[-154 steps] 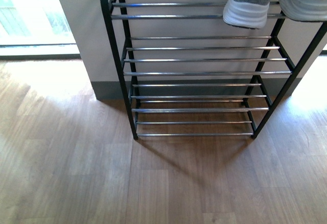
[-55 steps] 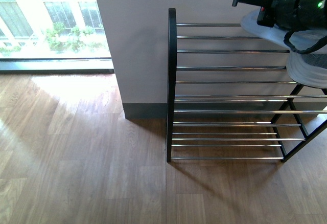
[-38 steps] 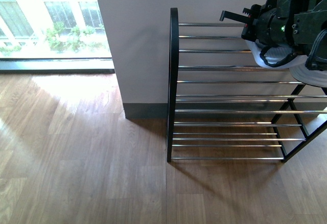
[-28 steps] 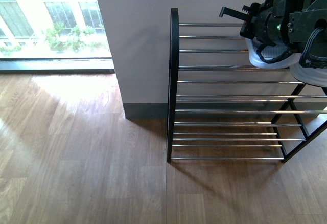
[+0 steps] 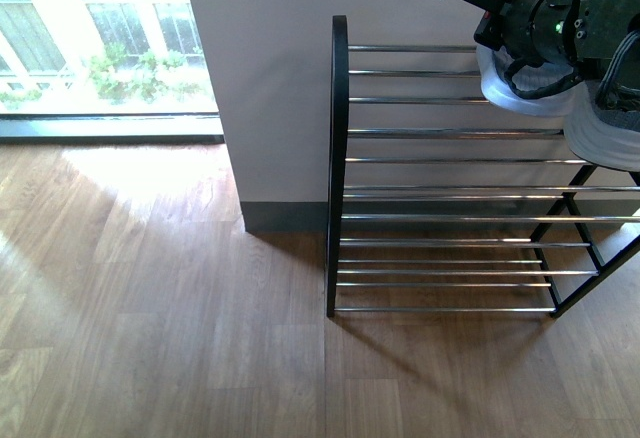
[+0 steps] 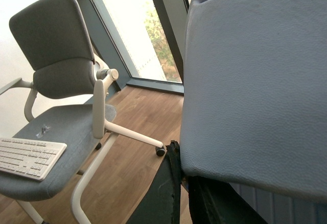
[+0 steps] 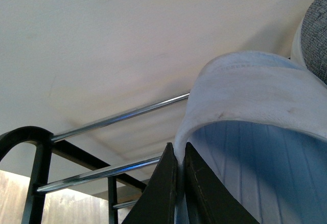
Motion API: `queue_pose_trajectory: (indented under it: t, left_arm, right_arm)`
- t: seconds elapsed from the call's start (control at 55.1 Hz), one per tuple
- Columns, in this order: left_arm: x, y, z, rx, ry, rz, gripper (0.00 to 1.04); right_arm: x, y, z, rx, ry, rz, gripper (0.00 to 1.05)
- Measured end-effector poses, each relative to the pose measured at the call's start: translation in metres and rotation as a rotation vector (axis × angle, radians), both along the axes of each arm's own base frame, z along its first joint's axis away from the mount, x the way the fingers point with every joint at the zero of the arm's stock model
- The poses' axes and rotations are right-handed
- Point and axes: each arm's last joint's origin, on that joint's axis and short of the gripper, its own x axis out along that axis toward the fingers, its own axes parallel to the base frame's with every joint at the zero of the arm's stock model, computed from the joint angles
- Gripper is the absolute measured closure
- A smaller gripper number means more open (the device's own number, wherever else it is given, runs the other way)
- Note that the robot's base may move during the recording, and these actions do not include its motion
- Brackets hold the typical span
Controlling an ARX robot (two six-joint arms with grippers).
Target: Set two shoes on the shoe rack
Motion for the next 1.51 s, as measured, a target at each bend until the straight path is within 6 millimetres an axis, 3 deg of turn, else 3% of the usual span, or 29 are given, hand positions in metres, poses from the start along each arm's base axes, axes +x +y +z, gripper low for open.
queue_pose_trajectory:
  t: [0.689, 0.998, 1.506]
  left_arm:
    - [0.000, 0.000, 0.000, 0.000, 0.000, 0.000, 1.03]
    - [0.000, 0.000, 0.000, 0.000, 0.000, 0.000, 1.03]
    - [0.000, 0.000, 0.000, 0.000, 0.000, 0.000, 1.03]
  right_arm:
    - [0.001, 0.010, 0.004, 0.065, 0.023, -0.038, 1.03]
    - [0.002, 0.006, -0.019, 0.003, 0.063, -0.114, 1.03]
    - [0.003, 0.008, -0.018, 0.015, 0.028, -0.121, 1.03]
